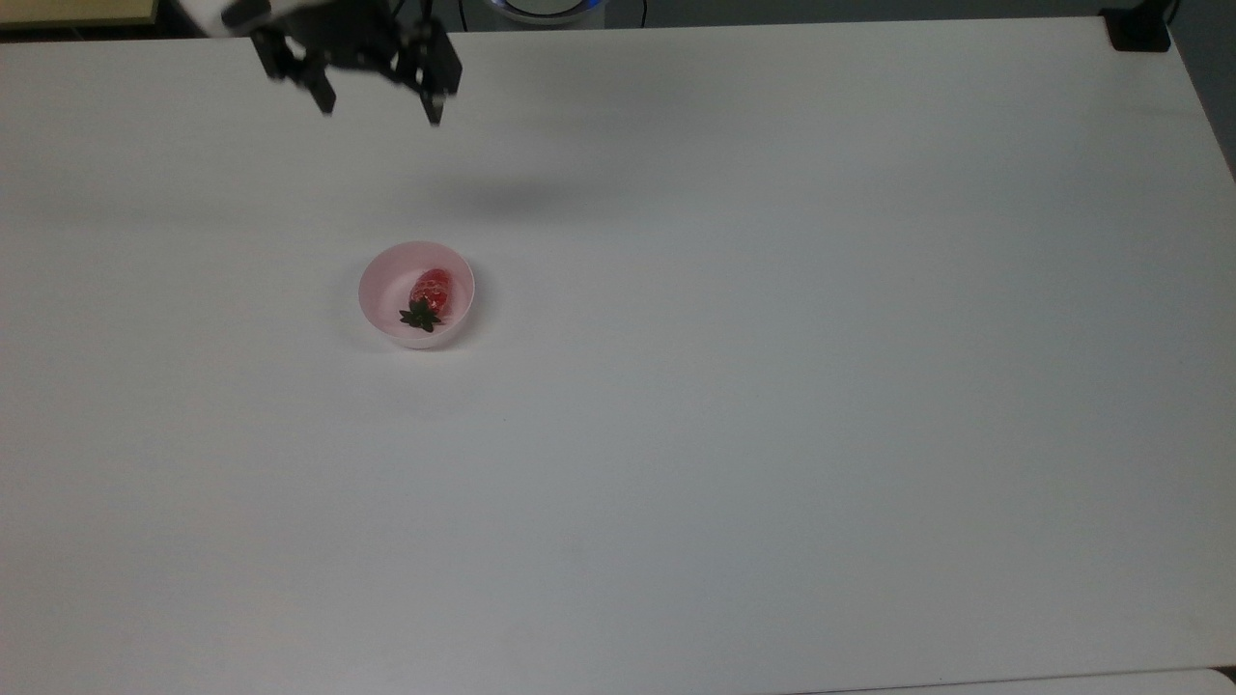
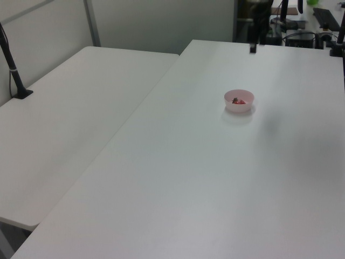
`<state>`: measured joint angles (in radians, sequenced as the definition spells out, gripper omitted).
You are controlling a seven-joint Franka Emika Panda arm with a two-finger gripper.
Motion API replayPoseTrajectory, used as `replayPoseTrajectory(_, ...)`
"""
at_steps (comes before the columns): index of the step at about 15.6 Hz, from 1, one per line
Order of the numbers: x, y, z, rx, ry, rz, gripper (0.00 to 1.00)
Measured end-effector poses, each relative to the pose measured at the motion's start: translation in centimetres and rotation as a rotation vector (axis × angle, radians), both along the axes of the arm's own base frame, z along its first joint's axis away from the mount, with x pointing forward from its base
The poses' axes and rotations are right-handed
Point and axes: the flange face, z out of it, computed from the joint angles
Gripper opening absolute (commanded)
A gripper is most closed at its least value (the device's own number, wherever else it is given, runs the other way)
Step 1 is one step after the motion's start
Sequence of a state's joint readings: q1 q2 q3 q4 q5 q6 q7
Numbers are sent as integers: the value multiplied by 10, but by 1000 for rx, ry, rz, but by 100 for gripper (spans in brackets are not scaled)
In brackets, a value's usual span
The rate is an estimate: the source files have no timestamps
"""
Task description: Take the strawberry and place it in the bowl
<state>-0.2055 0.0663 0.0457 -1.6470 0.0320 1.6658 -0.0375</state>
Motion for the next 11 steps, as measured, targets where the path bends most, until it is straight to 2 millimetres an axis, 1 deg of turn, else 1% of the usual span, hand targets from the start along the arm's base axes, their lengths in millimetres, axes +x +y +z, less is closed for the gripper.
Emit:
replayPoseTrajectory(1, -12, 2, 16, -2, 5, -21, 100)
replayPoseTrajectory(2, -20, 5, 27, -4, 8, -51, 100)
replayPoseTrajectory(4, -28, 15, 40, -10, -1, -116, 100)
replayPoseTrajectory(8, -23, 25, 39, -46, -23, -75, 100)
replayPoseTrajectory(11, -19, 25, 38, -70, -40, -13, 100)
